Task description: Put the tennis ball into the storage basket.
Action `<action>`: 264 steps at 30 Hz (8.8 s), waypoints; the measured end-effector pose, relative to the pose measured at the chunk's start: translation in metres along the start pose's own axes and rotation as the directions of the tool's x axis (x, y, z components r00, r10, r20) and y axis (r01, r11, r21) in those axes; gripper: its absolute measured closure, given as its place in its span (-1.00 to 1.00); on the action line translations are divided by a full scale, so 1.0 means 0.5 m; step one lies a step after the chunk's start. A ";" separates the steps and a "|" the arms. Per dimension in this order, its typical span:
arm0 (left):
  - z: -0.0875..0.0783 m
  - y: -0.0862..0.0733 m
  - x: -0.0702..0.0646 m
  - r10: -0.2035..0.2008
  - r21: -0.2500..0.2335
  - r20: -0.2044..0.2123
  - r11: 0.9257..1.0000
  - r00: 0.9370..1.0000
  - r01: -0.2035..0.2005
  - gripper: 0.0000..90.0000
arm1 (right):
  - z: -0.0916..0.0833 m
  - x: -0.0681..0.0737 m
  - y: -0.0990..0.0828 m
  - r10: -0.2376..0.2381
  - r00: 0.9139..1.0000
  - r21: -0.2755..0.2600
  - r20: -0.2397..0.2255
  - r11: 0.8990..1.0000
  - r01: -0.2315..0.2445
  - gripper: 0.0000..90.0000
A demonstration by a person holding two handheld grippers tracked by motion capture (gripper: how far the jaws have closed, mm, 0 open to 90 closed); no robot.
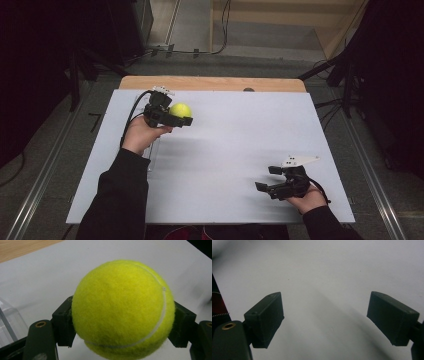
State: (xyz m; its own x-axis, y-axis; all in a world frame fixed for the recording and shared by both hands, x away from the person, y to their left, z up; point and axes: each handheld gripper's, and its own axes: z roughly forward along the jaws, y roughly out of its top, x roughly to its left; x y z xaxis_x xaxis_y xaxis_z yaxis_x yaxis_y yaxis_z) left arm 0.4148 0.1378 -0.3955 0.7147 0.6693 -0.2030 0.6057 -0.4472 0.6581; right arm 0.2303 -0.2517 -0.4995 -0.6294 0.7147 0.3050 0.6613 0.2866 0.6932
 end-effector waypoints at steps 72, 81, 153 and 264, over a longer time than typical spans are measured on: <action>-0.097 -0.062 0.144 -0.209 -0.096 -0.178 0.976 0.962 0.194 -0.43 | 0.002 0.000 0.002 -0.001 1.000 0.002 -0.001 1.000 0.001 -0.73; -0.088 -0.068 0.152 -0.230 -0.092 -0.184 0.972 0.956 0.216 -0.44 | 0.001 0.000 0.002 -0.002 1.000 0.002 0.000 1.000 0.002 -0.73; -0.090 -0.041 0.069 -0.171 -0.078 -0.026 0.983 0.985 0.168 -0.54 | 0.006 0.009 0.006 -0.025 1.000 0.003 -0.016 1.000 0.025 -0.73; -0.047 -0.252 -0.100 0.077 -0.043 0.121 0.996 0.990 -0.072 -0.53 | 0.007 0.009 0.009 -0.018 1.000 0.003 -0.012 1.000 0.019 -0.73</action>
State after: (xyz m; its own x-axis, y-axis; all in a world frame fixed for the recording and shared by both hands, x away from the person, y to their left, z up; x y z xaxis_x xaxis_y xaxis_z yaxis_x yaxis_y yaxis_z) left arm 0.2942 0.1746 -0.4512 0.7961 0.5563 -0.2382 0.5371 -0.4682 0.7016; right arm 0.2321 -0.2449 -0.4973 -0.6463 0.7017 0.2998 0.6509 0.3019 0.6965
